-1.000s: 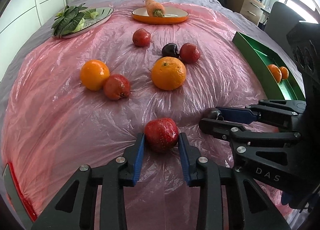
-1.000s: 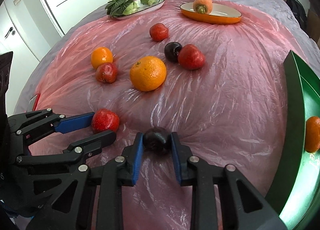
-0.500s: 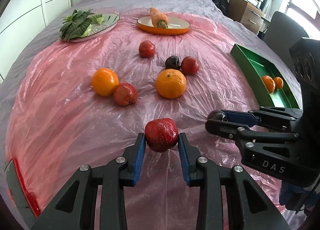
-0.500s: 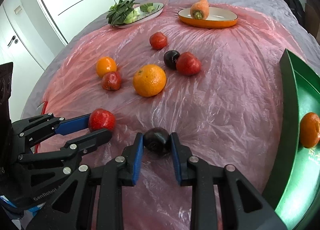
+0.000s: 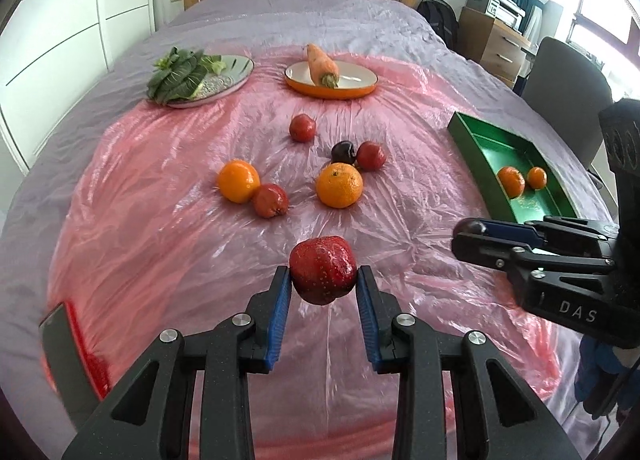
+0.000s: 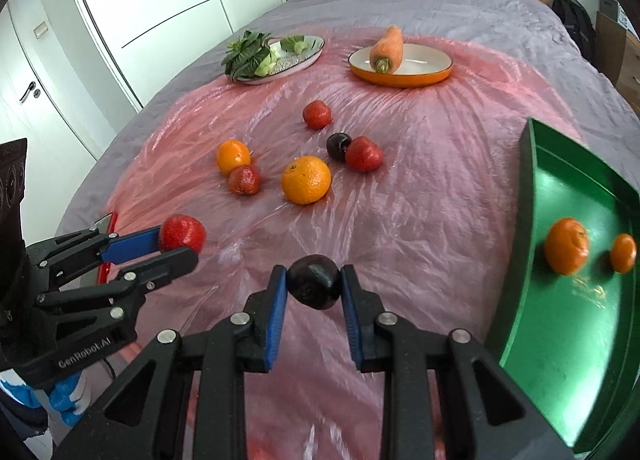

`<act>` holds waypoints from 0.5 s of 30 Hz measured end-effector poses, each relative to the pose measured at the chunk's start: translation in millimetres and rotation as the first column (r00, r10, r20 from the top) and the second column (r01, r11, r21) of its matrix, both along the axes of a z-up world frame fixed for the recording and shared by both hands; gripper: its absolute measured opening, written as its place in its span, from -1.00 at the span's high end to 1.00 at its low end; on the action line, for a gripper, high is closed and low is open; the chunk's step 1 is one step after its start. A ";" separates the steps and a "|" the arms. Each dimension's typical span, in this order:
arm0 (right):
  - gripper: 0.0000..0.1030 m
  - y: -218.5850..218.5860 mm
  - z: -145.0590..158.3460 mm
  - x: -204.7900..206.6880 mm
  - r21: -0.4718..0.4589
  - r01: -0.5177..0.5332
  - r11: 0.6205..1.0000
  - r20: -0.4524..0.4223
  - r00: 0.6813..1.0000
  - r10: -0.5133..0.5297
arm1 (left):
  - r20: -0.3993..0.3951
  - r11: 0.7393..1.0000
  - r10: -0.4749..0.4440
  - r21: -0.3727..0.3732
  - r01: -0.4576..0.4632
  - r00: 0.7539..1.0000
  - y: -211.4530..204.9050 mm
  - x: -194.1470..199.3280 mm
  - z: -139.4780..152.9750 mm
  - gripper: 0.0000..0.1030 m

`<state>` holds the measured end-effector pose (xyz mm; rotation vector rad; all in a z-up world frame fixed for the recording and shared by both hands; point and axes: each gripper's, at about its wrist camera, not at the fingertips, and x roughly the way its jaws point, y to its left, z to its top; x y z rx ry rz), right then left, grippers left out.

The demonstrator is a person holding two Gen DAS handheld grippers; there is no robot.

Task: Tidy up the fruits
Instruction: 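Carry the red plum and dark plum over the green tray with both grippers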

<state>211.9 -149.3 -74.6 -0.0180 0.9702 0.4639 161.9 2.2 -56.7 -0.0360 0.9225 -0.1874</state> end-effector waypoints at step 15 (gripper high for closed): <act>0.68 -48.8 38.7 -62.9 -0.027 0.078 0.997 0.051 0.996 -0.077 | 0.032 1.000 0.012 0.019 -0.013 0.999 -2.6 -57.5 32.8 0.45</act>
